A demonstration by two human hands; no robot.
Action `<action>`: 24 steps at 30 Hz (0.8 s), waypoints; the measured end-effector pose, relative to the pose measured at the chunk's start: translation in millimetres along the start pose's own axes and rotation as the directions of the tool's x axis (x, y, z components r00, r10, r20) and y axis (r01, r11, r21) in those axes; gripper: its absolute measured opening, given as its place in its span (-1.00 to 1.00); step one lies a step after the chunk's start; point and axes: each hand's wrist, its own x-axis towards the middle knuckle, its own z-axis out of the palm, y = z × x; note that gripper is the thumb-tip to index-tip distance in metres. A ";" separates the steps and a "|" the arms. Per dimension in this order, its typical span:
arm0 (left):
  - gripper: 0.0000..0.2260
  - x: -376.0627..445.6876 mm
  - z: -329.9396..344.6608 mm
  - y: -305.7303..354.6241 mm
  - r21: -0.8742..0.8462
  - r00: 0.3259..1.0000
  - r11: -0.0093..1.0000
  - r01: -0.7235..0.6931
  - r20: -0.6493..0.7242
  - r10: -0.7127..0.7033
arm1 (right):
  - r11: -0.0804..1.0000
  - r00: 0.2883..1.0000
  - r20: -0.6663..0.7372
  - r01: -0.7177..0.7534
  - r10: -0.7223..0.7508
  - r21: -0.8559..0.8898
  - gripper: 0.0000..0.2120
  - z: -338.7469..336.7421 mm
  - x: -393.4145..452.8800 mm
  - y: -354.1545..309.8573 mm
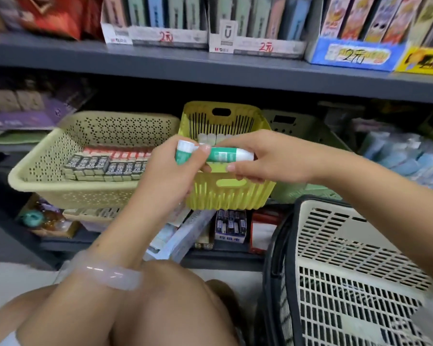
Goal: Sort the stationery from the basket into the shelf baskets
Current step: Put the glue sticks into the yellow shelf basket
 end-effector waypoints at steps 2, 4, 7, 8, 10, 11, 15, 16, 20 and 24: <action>-0.88 12.8 -2.5 2.2 -0.026 1.000 0.999 0.020 -0.015 -0.021 | 0.979 0.992 -0.121 -0.016 0.041 0.202 -0.80 -2.9 12.2 1.4; -0.87 24.7 -4.9 1.8 -0.038 0.998 0.999 0.035 -0.045 -0.037 | 0.886 0.964 -0.236 0.000 0.123 0.463 -0.92 -2.9 25.4 4.6; -0.90 37.7 -5.1 -3.7 -0.015 0.996 0.999 0.053 -0.071 -0.054 | 0.826 0.914 -0.329 -0.010 0.236 0.564 -0.85 2.5 48.4 13.5; -0.92 40.8 -5.4 -6.4 -0.008 0.994 0.999 0.046 -0.096 -0.047 | 0.835 0.903 -0.343 -0.031 0.259 0.549 -0.83 4.2 56.1 16.8; -0.94 45.7 -8.1 -11.4 0.001 0.985 0.999 0.045 -0.169 -0.044 | 0.860 0.876 -0.381 -0.070 0.296 0.506 -0.82 3.3 70.2 24.5; -0.94 47.0 -10.0 -13.0 -0.016 0.978 0.998 0.058 -0.200 -0.060 | 0.887 0.859 -0.415 -0.092 0.301 0.452 -0.80 0.7 76.5 29.0; -0.85 50.6 -15.2 -12.6 -0.293 0.953 0.946 0.142 -0.216 -0.210 | 0.940 0.890 -0.407 -0.296 0.205 -0.173 -0.72 -9.2 94.8 48.7; -0.82 51.5 -15.7 -11.3 -0.341 0.951 0.928 0.150 -0.206 -0.230 | 0.896 0.914 -0.345 -0.323 0.212 -0.306 -0.72 -7.1 97.9 52.2; -0.78 52.1 -16.9 -10.6 -0.338 0.953 0.932 0.132 -0.215 -0.213 | 0.816 0.958 -0.139 -0.288 0.252 -0.502 -0.72 10.2 112.7 63.9; -0.75 49.6 -20.5 -11.6 -0.241 0.945 0.964 0.109 -0.277 -0.176 | 0.775 0.962 -0.099 -0.265 0.255 -0.573 -0.69 14.5 126.2 68.4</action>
